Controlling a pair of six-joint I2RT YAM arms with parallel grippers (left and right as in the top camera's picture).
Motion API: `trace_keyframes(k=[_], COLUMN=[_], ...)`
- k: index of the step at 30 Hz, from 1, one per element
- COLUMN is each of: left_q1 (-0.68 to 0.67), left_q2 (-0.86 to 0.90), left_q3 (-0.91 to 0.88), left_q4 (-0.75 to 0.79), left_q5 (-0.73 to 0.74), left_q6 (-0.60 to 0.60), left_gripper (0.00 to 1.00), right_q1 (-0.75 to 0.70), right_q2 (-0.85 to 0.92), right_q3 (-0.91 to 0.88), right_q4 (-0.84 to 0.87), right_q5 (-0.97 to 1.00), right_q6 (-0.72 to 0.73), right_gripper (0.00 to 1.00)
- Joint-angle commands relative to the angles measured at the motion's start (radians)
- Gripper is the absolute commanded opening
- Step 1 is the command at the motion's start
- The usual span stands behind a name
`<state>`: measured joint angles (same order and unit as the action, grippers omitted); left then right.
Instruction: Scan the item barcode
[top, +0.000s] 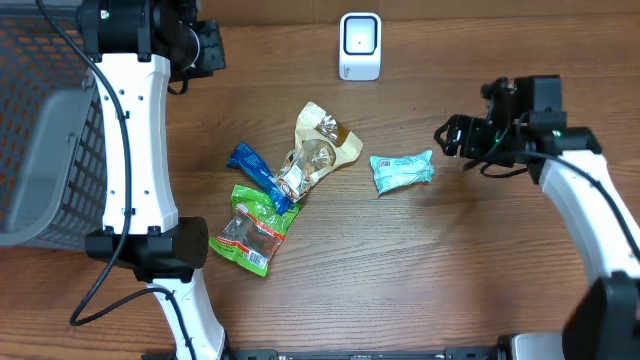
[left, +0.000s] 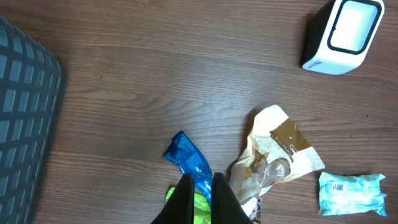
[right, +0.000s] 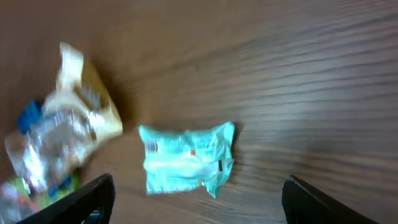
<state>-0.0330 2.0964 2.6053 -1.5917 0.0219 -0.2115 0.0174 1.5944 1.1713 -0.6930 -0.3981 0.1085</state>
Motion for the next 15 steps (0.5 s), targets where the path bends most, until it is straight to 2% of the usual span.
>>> trace_keyframes(k=[1,4,7,8,10,13,15], left_q1=[-0.014,-0.014,-0.014,-0.014,-0.012,-0.012,-0.012], left_q2=[0.009,0.009,0.009,0.009,0.009,0.009,0.009], left_q3=[0.0,0.0,0.0,0.0,0.0,0.0,0.0], left_q4=[0.005,0.01,0.018,0.02,0.026,0.026,0.026], left_q5=[0.005,0.004,-0.004,-0.008,-0.023,-0.058,-0.089], left_q6=[-0.025,-0.025,-0.021,-0.021,-0.021,-0.021,-0.021], left_gripper=[0.05,0.05,0.12,0.17,0.23,0.23,0.23], right_q1=[0.002,0.002,0.002,0.002,0.006,0.021,0.026], right_q2=[0.151,0.236,0.309,0.325,0.37,0.414,0.431], right_q3=[0.003,0.003,0.002,0.002,0.002,0.002,0.002], right_q4=[-0.003,0.005,0.036,0.047,0.083,0.123,0.143], right_q5=[-0.183,-0.256,-0.299,-0.313,-0.35,-0.35,-0.344], right_q6=[-0.185,-0.196,-0.189,-0.188,-0.187,-0.159,-0.128], right_gripper=[0.87,0.86,0.85,0.84,0.78,0.7,0.59])
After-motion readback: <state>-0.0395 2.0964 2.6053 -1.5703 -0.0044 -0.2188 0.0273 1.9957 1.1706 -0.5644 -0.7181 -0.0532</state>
